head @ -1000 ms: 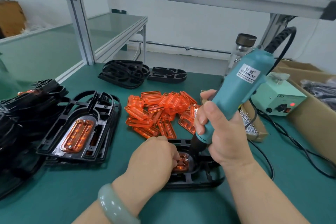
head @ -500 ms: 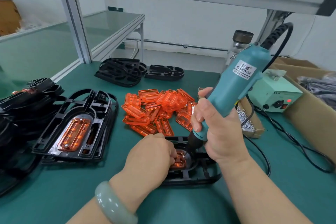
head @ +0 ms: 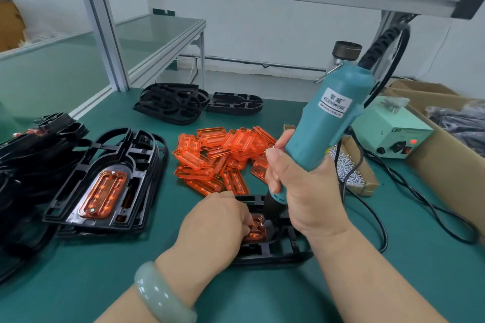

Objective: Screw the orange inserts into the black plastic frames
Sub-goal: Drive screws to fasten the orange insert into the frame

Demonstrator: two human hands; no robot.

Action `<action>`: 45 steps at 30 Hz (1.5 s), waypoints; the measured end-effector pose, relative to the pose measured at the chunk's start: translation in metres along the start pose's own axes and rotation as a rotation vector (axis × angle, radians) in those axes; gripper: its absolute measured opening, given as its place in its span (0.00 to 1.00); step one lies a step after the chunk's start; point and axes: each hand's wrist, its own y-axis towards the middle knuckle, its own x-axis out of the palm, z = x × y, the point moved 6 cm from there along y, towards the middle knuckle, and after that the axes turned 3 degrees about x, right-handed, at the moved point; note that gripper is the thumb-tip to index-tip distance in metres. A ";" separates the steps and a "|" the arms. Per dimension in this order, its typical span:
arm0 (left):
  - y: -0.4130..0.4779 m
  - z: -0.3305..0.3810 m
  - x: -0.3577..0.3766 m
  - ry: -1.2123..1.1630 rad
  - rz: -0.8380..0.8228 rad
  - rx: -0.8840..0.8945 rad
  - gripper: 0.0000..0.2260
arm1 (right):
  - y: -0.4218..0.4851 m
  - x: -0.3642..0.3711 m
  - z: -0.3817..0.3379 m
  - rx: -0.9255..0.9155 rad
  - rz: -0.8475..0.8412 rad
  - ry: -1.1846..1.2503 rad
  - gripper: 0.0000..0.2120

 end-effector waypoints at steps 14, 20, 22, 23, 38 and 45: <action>-0.001 -0.001 0.000 0.006 0.019 -0.004 0.10 | 0.005 -0.007 0.004 0.047 -0.048 0.106 0.07; -0.002 -0.003 0.001 -0.001 0.034 -0.004 0.10 | 0.005 -0.008 0.001 0.058 -0.006 0.089 0.07; -0.002 -0.003 0.001 -0.010 0.036 -0.007 0.10 | 0.006 -0.008 -0.002 0.054 0.008 0.130 0.06; -0.002 -0.003 0.001 -0.011 0.038 -0.005 0.10 | 0.008 -0.008 -0.004 0.050 0.014 0.165 0.06; -0.004 -0.004 0.001 -0.052 0.061 0.007 0.09 | 0.011 -0.066 0.018 0.123 0.432 0.631 0.12; 0.001 -0.003 -0.005 -0.023 0.033 0.011 0.09 | 0.005 -0.085 0.029 0.105 0.451 0.766 0.11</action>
